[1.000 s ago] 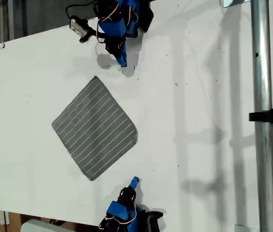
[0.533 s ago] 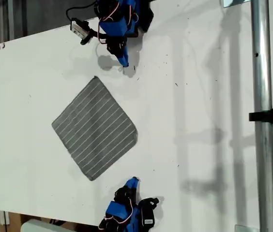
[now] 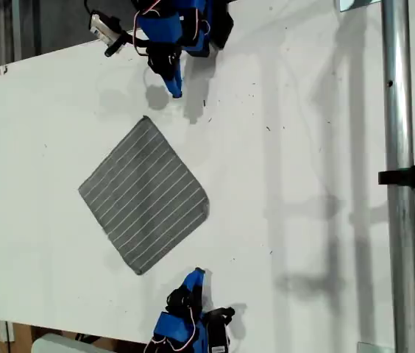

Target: Grasp corners of a towel and fold twice.

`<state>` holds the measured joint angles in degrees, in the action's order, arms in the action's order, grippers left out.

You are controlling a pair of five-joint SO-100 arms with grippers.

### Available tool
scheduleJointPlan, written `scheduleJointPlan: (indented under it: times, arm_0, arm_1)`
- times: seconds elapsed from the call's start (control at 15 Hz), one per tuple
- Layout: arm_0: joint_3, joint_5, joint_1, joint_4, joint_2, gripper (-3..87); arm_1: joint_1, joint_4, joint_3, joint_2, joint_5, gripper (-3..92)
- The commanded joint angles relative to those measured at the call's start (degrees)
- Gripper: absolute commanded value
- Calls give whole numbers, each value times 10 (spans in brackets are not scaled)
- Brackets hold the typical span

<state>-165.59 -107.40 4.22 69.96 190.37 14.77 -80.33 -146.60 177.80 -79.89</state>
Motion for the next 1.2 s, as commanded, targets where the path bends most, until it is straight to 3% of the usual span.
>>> scheduleJointPlan:
  times: [0.0, 0.33, 0.73, 1.13]
  arm_0:
    - [137, 22, -10, -57, -173, -29]
    - [405, 98, -7, -106, -531, -29]
    - [737, 175, 2, -29, -824, -29]
    - [902, 228, 25, 12, -978, -29]
  arm_1:
    - [37, 11, 92, -72, 51, -3]
    - [133, 5, 276, -282, 178, -3]
    - [243, -69, 522, -517, 281, -3]
    - [336, -141, 661, -692, 368, -3]
